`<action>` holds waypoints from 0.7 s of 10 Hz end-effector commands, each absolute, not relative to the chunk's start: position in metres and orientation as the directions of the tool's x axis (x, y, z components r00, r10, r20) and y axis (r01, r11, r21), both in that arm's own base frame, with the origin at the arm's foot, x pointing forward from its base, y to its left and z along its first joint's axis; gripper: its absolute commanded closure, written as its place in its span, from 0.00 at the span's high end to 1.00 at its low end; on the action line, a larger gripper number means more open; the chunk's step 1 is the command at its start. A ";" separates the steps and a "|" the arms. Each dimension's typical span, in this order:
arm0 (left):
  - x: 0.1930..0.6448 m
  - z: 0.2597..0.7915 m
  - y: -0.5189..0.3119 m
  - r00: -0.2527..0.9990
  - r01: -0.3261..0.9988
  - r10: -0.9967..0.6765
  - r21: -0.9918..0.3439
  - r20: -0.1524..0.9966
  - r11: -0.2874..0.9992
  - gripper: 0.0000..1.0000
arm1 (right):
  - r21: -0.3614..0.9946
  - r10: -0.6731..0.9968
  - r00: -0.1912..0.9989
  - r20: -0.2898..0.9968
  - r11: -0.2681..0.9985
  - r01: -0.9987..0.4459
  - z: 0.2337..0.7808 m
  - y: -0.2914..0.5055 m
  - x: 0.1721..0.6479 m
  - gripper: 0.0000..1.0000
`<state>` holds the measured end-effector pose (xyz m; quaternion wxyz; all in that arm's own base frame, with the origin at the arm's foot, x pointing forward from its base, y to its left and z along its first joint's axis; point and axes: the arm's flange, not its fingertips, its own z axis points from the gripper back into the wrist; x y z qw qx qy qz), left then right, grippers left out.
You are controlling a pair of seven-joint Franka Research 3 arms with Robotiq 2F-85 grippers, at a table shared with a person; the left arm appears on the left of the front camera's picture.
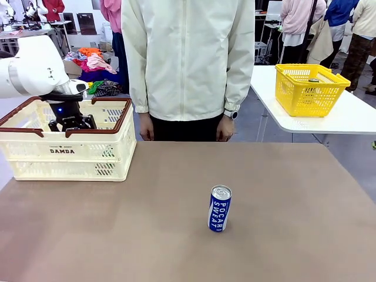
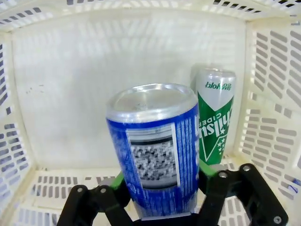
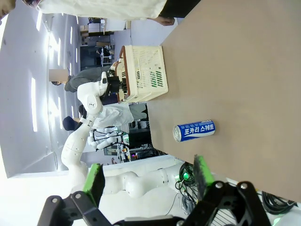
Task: Place the drinks into the Shopping basket.
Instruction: Pick up one drink and place it into the Shopping basket.
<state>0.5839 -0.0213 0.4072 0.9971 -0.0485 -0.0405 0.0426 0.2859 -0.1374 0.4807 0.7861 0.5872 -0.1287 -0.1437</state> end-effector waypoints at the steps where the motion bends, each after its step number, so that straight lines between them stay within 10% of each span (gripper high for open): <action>1: 0.585 0.416 -0.022 0.992 -0.081 0.088 -0.086 0.090 0.993 1.00 | 0.966 -0.388 0.922 0.021 0.245 0.081 0.488 -0.137 0.288 1.00; 7: 0.568 0.455 -0.026 0.977 -0.083 0.101 -0.099 0.190 0.992 1.00 | 0.966 -0.388 0.922 0.021 0.245 0.081 0.488 -0.137 0.288 1.00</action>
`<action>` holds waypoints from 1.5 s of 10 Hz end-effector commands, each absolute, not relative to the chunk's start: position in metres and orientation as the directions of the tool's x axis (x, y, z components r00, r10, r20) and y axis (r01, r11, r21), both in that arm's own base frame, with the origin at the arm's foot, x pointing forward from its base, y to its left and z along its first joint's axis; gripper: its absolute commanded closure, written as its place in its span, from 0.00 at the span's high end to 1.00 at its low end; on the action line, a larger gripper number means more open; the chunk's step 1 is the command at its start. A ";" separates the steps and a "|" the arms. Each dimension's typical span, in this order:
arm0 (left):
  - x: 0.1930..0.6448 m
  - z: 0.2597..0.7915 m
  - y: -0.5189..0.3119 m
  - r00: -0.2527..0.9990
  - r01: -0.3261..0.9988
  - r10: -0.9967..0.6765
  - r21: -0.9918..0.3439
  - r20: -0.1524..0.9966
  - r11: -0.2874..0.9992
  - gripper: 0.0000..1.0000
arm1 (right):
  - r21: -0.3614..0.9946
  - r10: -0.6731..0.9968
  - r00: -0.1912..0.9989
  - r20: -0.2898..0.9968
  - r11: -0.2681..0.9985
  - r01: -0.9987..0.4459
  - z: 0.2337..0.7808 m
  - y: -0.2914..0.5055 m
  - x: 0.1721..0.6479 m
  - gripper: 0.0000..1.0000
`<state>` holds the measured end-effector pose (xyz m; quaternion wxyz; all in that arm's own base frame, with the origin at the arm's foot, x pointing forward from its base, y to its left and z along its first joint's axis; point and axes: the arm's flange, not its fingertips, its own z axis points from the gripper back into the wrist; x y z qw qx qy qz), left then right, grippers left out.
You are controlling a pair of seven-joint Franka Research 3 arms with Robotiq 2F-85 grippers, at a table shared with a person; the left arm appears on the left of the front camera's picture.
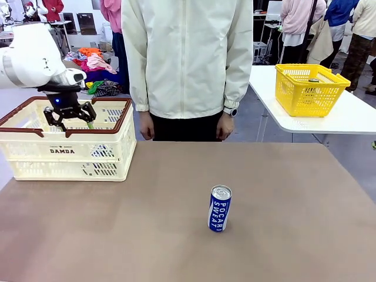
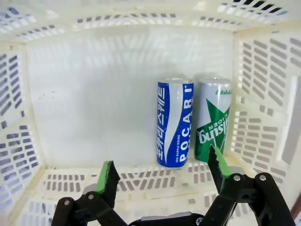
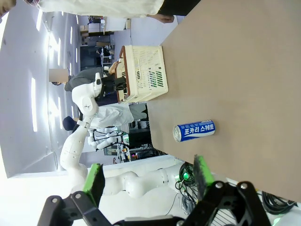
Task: Place the drinks into the Shopping basket.
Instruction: Pick up one drink and place it into the Shopping basket.
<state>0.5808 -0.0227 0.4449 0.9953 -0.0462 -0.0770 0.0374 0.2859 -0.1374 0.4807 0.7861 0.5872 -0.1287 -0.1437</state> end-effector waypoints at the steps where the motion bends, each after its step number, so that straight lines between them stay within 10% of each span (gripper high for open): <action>1: 0.554 0.480 -0.028 0.966 -0.085 0.120 -0.156 0.228 0.984 1.00 | 0.966 -0.388 0.922 0.021 0.245 0.081 0.488 -0.137 0.288 1.00; 6: 0.428 0.572 0.009 0.985 -0.087 0.163 -0.655 0.056 0.751 1.00 | 0.966 -0.388 0.922 0.021 0.245 0.081 0.488 -0.137 0.288 1.00; 9: 0.357 0.508 0.059 0.980 -0.102 0.196 -0.894 -0.016 0.436 1.00 | 0.966 -0.388 0.922 0.021 0.245 0.081 0.488 -0.137 0.288 1.00; 11: 0.341 0.448 0.070 0.987 0.117 0.083 -0.969 0.138 0.215 1.00 | 0.966 -0.388 0.922 0.021 0.245 0.081 0.488 -0.137 0.288 1.00; 15: 0.336 0.472 0.070 0.984 0.011 0.164 -0.949 0.067 0.316 1.00 | 0.966 -0.388 0.922 0.021 0.245 0.081 0.488 -0.137 0.288 1.00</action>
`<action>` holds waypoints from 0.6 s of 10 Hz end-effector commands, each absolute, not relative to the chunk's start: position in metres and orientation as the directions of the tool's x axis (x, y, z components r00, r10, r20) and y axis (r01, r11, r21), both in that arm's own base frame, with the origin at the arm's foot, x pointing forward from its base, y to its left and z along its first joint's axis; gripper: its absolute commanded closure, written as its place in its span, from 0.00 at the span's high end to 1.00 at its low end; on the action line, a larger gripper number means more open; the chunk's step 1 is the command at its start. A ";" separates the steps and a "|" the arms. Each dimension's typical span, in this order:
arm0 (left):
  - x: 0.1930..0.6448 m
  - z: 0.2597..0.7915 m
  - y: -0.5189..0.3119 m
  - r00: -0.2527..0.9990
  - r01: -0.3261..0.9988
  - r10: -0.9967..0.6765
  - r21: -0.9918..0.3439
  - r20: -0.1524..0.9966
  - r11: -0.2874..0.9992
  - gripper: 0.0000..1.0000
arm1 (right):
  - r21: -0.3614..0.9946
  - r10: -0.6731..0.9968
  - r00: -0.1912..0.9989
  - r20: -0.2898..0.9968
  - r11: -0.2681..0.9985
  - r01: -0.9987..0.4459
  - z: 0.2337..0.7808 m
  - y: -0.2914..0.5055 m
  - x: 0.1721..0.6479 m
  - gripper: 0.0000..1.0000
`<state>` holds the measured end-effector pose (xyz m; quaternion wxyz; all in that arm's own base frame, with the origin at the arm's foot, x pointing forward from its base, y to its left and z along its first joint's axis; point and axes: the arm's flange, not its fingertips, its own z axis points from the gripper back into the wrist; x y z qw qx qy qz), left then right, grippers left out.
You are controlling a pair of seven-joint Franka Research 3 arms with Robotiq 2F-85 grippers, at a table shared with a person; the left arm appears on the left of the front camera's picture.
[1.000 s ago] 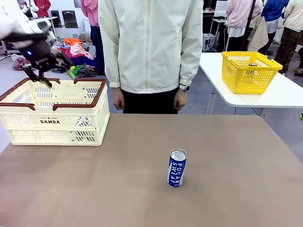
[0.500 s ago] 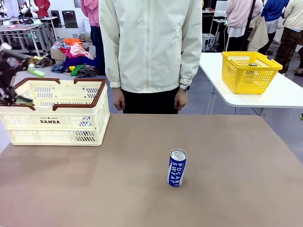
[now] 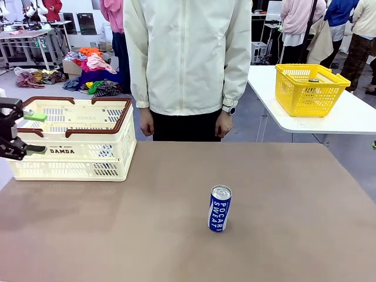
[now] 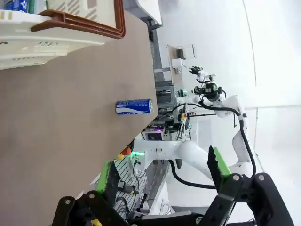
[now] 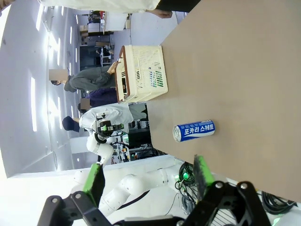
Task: Place the drinks into the Shopping basket.
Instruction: Pick up one drink and place it into the Shopping basket.
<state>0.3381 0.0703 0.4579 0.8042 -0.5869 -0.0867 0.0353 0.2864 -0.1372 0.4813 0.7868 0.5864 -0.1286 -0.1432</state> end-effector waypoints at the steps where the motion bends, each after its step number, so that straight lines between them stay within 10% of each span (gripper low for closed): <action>1: 0.336 0.472 0.070 0.984 0.011 0.164 -0.949 0.067 0.316 1.00 | 0.966 -0.388 0.922 0.021 0.245 0.081 0.488 -0.137 0.288 1.00; 6: 0.336 0.472 0.070 0.984 0.011 0.164 -0.949 0.067 0.316 1.00 | 0.966 -0.388 0.922 0.021 0.245 0.081 0.488 -0.137 0.288 1.00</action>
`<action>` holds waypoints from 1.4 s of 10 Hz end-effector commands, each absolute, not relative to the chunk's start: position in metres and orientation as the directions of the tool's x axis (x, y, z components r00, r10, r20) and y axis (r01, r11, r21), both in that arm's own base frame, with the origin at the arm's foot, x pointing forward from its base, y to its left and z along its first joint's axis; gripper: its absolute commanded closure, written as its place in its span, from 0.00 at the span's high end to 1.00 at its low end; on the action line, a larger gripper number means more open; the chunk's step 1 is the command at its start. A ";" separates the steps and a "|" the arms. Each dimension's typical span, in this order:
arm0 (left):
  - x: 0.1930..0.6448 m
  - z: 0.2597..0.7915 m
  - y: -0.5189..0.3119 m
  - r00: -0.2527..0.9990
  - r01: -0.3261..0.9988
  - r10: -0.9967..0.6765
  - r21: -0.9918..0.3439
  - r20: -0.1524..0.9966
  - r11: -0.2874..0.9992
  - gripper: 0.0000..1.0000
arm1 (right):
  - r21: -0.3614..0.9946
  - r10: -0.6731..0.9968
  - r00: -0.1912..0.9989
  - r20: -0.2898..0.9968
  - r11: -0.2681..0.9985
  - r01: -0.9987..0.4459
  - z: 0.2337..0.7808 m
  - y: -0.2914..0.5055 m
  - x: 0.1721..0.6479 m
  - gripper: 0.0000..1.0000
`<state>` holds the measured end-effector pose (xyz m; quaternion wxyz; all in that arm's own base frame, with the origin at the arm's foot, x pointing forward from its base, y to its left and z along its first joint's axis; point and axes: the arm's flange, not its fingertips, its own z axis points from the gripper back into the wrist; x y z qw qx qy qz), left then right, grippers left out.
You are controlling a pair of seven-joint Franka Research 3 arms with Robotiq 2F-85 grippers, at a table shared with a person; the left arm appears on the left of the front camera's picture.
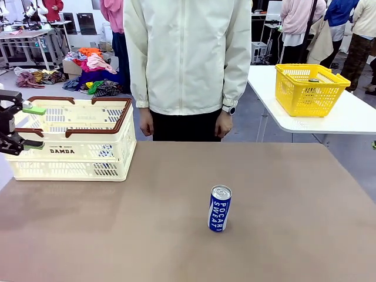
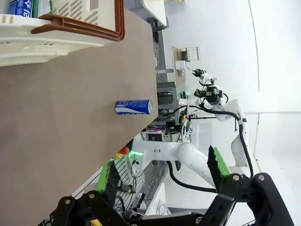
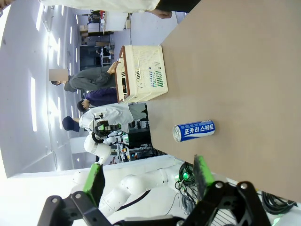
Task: Place the drinks into the Shopping basket.
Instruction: Pick up one drink and place it into the Shopping basket.
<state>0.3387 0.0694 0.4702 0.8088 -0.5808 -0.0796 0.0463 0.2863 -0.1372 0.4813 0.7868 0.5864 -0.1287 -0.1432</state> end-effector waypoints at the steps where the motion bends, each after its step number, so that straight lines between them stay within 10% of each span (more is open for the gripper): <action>1: 0.336 0.472 0.070 0.984 0.011 0.164 -0.949 0.067 0.316 1.00 | 0.966 -0.388 0.922 0.021 0.245 0.081 0.488 -0.137 0.288 1.00; 7: 0.339 0.470 0.069 0.983 0.018 0.167 -0.947 0.075 0.321 1.00 | 0.966 -0.388 0.922 0.021 0.245 0.081 0.488 -0.137 0.288 1.00; 14: 0.300 0.624 -0.240 0.976 0.204 -0.151 -0.423 0.157 0.883 1.00 | 0.966 -0.388 0.922 0.021 0.245 0.081 0.488 -0.137 0.288 1.00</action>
